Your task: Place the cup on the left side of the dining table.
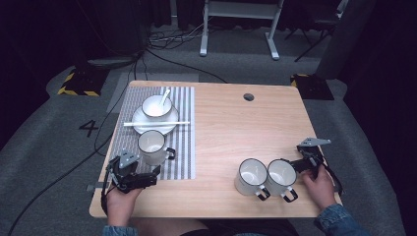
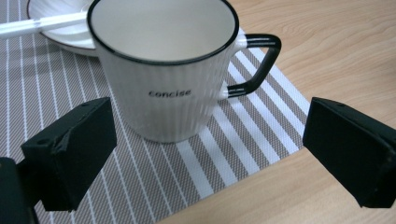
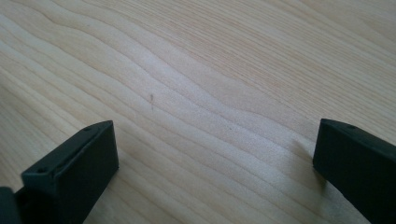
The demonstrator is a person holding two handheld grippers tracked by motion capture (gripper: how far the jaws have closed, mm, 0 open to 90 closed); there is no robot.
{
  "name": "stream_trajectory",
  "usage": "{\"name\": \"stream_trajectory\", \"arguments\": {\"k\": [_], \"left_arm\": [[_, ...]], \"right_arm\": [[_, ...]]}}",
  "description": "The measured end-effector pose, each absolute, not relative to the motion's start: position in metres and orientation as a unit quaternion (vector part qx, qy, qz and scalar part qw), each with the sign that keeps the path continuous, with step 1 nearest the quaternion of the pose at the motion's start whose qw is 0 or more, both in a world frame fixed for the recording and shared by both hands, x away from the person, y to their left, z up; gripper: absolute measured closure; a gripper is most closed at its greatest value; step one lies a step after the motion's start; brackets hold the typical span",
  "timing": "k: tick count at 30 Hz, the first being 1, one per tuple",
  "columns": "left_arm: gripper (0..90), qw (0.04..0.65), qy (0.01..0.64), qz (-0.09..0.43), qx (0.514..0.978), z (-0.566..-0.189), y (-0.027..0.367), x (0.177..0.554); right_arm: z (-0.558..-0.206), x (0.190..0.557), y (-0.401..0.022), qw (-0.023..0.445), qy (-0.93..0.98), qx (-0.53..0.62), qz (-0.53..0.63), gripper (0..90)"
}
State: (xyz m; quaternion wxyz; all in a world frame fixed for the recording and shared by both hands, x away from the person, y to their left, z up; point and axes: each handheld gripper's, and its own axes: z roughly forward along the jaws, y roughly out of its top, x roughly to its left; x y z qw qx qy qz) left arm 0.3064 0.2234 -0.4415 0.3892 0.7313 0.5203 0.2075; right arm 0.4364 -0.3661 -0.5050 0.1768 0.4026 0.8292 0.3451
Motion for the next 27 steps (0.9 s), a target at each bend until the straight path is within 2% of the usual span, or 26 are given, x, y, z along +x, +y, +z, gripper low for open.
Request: {"name": "stream_trajectory", "arguments": {"k": [9, 15, 27], "left_arm": [[3.2, 0.399, 0.517, 0.204, 0.729, -0.441, 0.240, 0.288], [3.4, 0.404, 0.487, 0.200, 0.748, -0.442, 0.246, 0.278], [3.9, 0.390, 0.477, 0.171, 0.769, -0.460, 0.257, 0.268]], "right_arm": [[-0.505, 0.437, -0.366, 0.177, 0.830, 0.401, 0.345, 0.2], [-0.505, 0.437, -0.366, 0.177, 0.830, 0.401, 0.345, 0.2], [-0.505, 0.437, -0.366, 0.177, 0.830, 0.401, 0.345, 0.3]]}}
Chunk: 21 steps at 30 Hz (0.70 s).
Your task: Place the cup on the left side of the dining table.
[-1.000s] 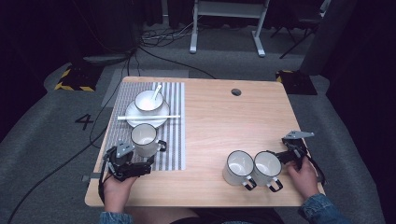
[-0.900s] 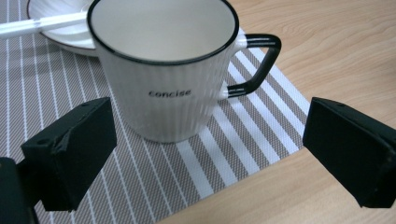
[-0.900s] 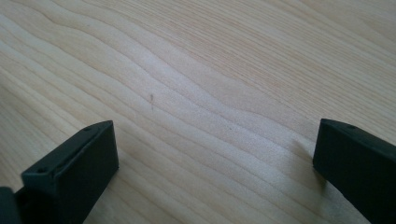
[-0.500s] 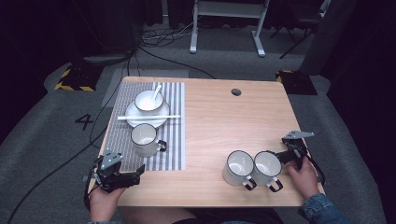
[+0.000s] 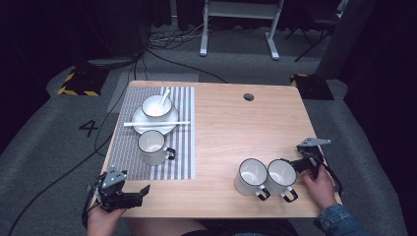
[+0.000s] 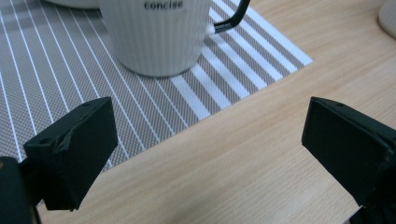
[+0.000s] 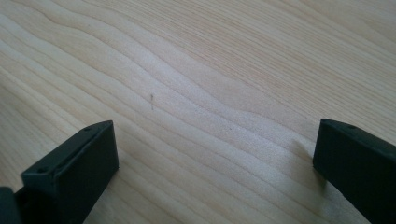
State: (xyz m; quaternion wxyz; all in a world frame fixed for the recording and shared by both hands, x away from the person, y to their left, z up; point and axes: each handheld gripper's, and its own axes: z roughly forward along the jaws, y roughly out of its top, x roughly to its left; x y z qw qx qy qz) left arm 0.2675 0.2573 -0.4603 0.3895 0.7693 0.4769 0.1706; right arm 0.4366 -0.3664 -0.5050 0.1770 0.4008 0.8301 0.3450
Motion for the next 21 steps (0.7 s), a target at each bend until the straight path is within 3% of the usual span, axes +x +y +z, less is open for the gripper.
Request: {"name": "stream_trajectory", "arguments": {"k": [21], "left_arm": [[5.1, 0.301, 0.531, 0.147, 0.779, -0.498, 0.276, 0.276]], "right_arm": [[-0.505, 0.437, -0.366, 0.177, 0.830, 0.401, 0.345, 0.2]]}}
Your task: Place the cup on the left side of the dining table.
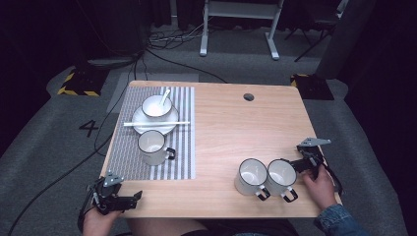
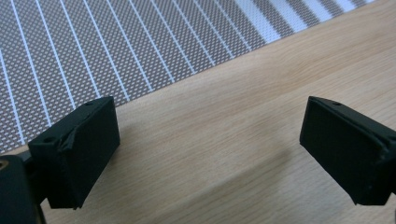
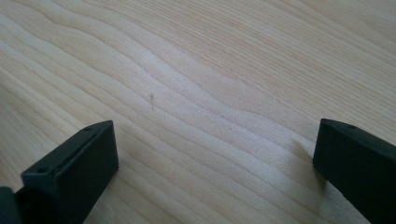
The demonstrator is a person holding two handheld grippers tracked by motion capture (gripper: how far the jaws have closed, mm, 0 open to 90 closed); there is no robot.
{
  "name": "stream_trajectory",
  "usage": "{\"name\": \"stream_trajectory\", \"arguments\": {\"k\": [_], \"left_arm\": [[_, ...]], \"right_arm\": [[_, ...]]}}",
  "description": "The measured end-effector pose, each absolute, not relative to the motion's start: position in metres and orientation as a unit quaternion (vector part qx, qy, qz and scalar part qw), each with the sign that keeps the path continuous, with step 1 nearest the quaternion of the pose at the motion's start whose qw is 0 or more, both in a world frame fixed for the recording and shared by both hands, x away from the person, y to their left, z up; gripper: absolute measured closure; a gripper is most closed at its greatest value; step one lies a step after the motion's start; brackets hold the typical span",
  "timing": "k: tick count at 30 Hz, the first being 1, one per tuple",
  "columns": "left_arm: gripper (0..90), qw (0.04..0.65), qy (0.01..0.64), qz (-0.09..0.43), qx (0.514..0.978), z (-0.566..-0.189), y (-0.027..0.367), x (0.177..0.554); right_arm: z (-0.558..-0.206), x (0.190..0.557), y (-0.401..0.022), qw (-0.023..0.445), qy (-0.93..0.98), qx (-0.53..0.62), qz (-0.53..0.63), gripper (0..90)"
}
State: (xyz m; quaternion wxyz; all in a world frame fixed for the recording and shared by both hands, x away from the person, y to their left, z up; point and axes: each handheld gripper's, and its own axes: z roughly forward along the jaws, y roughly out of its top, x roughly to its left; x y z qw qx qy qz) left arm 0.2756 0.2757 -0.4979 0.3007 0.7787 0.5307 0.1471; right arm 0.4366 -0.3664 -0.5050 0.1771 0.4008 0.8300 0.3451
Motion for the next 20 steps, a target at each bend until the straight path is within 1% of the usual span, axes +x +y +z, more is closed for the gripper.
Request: {"name": "stream_trajectory", "arguments": {"k": [6, 11, 20], "left_arm": [[4.8, 0.291, 0.529, 0.175, 0.778, -0.502, 0.273, 0.276], [0.1, 0.331, 0.511, 0.201, 0.768, -0.512, 0.275, 0.273], [0.3, 0.333, 0.513, 0.204, 0.764, -0.513, 0.275, 0.272]], "right_arm": [[-0.505, 0.437, -0.366, 0.177, 0.830, 0.401, 0.345, 0.2], [-0.505, 0.437, -0.366, 0.177, 0.830, 0.401, 0.345, 0.2], [-0.505, 0.437, -0.366, 0.177, 0.830, 0.401, 0.345, 0.2]]}}
